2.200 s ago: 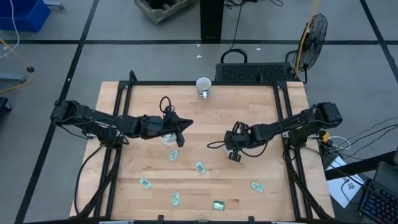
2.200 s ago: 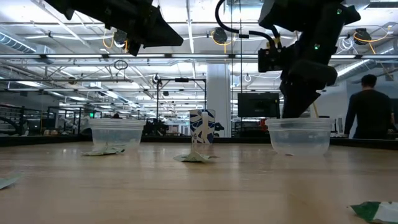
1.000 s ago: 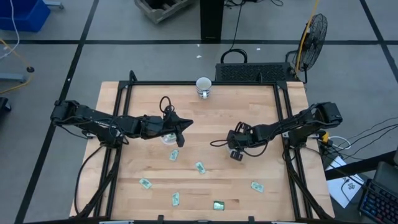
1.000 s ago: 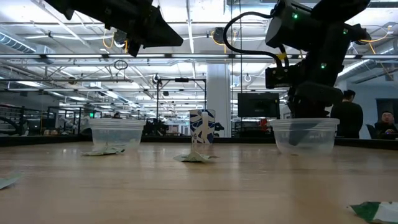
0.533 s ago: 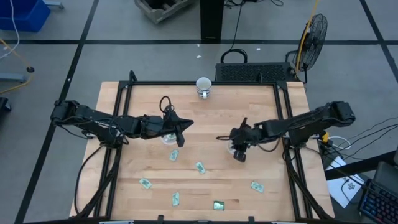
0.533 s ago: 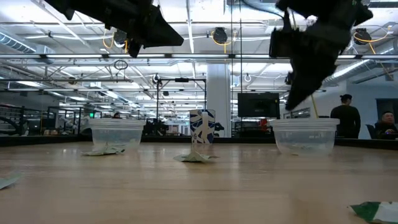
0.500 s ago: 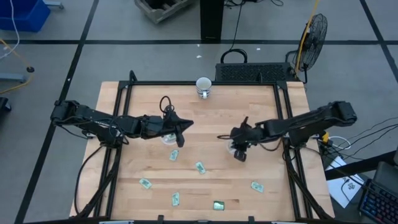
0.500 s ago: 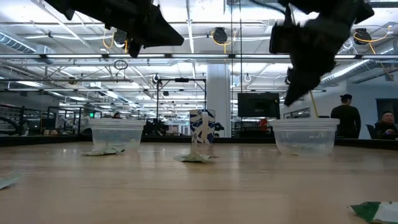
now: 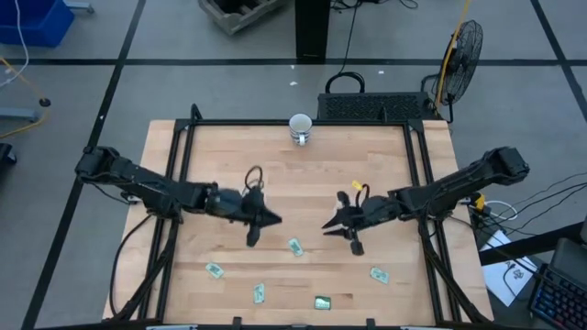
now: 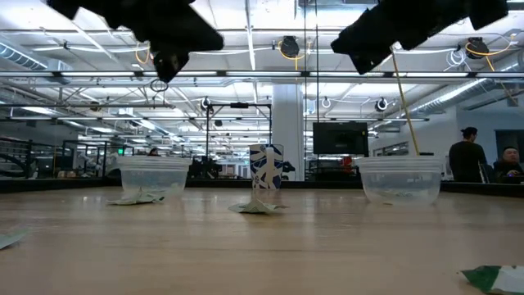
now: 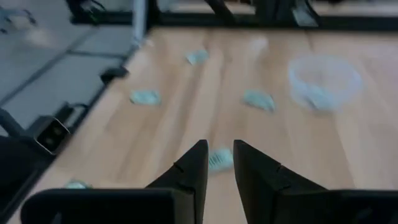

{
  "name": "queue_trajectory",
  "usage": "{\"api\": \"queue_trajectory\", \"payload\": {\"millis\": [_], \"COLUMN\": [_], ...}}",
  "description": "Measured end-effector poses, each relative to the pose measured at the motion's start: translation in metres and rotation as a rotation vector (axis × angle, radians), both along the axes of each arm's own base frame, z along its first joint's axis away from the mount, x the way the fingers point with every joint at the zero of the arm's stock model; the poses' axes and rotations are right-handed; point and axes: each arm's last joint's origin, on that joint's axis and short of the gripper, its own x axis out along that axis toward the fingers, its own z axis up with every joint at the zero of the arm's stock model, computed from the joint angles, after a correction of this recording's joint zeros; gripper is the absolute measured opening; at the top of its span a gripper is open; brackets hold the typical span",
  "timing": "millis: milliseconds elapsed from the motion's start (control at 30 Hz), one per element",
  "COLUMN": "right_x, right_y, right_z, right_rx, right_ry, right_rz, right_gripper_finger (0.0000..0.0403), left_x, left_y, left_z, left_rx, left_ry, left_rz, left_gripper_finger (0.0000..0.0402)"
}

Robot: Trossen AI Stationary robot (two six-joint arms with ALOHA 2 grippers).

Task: Pick and place Stevia / Truvia into bins
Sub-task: Put the light green stevia packet into the left transparent container

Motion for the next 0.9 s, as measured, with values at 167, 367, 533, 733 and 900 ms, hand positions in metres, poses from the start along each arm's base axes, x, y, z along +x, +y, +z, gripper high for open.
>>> {"api": "queue_trajectory", "payload": {"millis": [167, 367, 533, 733, 900], "right_x": [-0.003, 0.004, 0.010, 0.014, 0.015], "right_y": [0.004, 0.007, 0.007, 0.005, 0.005], "right_z": [-0.026, -0.035, -0.037, -0.043, -0.046], "right_rx": [-0.018, 0.009, -0.012, -0.015, -0.022], "right_ry": [0.032, -0.012, -0.062, -0.059, -0.042], "right_rz": [0.022, 0.016, 0.026, 0.012, 0.016], "right_gripper_finger": [0.0098, 0.0124, 0.0129, 0.0126, 0.0126], "left_x": [-0.004, -0.009, -0.012, -0.020, -0.026], "left_y": [-0.027, -0.054, -0.064, -0.068, -0.067], "left_z": [-0.014, -0.030, -0.036, -0.044, -0.050], "left_rx": [0.004, -0.036, -0.090, -0.081, -0.085], "left_ry": [0.069, 0.136, 0.165, 0.250, 0.336], "left_rz": [-0.002, -0.022, -0.003, 0.025, 0.062], "left_gripper_finger": [0.0031, 0.0031, 0.0031, 0.0040, 0.0086]}}
